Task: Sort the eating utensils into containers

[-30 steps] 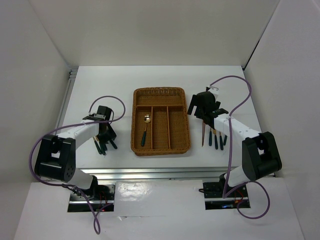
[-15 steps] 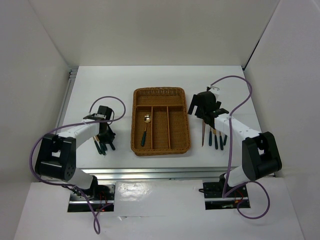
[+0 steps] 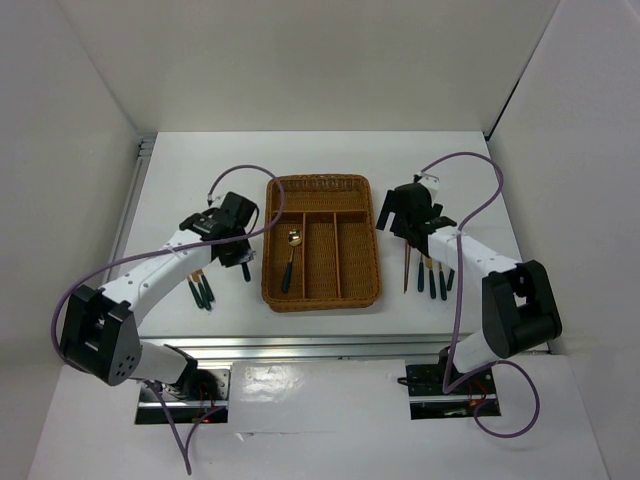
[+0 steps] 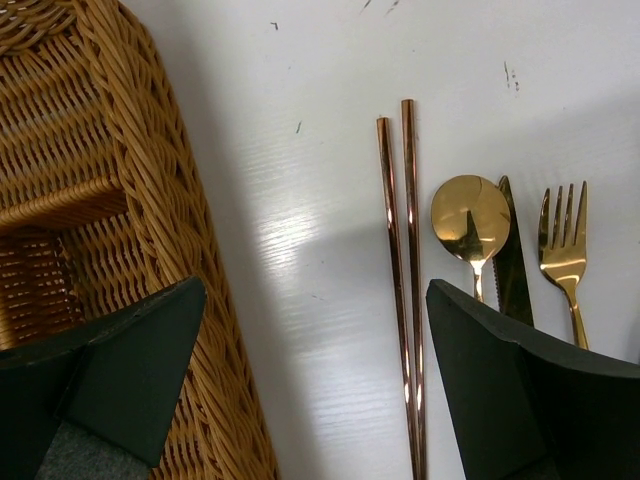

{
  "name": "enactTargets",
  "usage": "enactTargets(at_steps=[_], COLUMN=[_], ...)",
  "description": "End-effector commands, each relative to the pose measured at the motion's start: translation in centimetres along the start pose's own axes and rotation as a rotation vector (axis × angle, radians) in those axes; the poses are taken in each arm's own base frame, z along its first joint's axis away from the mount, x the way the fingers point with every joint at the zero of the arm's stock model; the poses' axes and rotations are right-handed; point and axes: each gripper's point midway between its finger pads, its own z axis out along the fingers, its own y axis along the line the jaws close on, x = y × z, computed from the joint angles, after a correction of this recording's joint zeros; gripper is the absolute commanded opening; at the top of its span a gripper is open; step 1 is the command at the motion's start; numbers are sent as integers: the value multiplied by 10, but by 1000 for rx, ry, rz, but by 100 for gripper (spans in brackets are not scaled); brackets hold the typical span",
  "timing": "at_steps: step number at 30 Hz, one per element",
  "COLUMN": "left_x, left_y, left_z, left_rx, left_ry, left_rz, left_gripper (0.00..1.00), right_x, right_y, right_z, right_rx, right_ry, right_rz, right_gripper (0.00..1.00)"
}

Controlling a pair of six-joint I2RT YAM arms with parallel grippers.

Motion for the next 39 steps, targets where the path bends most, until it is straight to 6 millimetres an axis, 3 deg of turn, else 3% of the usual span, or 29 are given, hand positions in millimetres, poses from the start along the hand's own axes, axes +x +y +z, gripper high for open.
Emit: enactTargets(at_steps=[1,5,12,17,29,36,39], left_x=[-15,-10,4,6,21,35,35], left_y=[-17,-45,-80,-105,-122,-121,-123], left_z=[-33,-43,-20,-15,7,27,30], left_rx=[35,101,127,161,190,162,163], left_ry=[-73,-79,-40,-37,-2,47,45], left_rz=[49,113,154,189,228,257,267], left_gripper=[28,28,29,29,33,44,53], right_x=[-15,-15,-18,-14,-14,-15,-16], right_y=[-2,-2,-9,-11,-9,-18,-25], right_z=[1,1,1,1,1,0,2], right_rx=[19,19,33,37,29,56,68], right_ry=[-37,-37,-40,-32,-28,-26,-18], right_rz=[25,34,46,43,52,81,104], right_gripper=[100,100,100,100,100,100,100])
